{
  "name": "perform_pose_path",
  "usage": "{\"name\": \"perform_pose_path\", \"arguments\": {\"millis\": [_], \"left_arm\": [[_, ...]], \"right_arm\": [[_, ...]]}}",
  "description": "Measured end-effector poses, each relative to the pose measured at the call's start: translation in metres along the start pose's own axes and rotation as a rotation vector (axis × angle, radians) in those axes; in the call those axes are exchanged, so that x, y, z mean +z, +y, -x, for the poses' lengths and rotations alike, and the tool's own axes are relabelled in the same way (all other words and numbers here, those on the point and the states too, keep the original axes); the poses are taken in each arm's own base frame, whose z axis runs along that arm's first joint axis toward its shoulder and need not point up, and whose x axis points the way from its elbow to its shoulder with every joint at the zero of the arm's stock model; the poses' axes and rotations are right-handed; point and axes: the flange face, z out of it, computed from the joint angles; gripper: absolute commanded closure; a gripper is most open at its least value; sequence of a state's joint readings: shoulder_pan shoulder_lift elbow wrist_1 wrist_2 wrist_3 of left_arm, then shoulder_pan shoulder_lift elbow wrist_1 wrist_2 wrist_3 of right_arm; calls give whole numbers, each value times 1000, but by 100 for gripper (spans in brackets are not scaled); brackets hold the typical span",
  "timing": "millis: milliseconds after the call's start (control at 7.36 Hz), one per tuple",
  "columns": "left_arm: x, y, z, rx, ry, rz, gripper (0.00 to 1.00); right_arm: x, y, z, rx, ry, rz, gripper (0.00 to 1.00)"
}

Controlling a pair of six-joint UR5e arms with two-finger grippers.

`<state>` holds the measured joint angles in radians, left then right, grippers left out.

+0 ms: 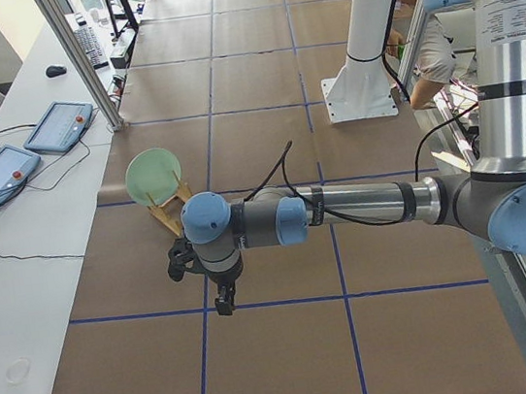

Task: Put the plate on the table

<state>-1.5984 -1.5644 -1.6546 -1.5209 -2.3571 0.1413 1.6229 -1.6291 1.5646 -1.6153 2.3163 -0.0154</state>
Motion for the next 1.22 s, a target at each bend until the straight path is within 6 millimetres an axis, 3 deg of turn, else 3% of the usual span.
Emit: {"name": "perform_pose_path", "arguments": {"millis": [679, 1086, 1222], "left_arm": [[-12, -18, -12, 29, -10, -25, 0], [-51, -92, -43, 155, -25, -148, 0], [-53, -110, -44, 206, -30, -205, 0]], "right_arm": [[0, 0, 0, 0, 0, 0, 0], [0, 0, 0, 0, 0, 0, 0], [0, 0, 0, 0, 0, 0, 0]]}}
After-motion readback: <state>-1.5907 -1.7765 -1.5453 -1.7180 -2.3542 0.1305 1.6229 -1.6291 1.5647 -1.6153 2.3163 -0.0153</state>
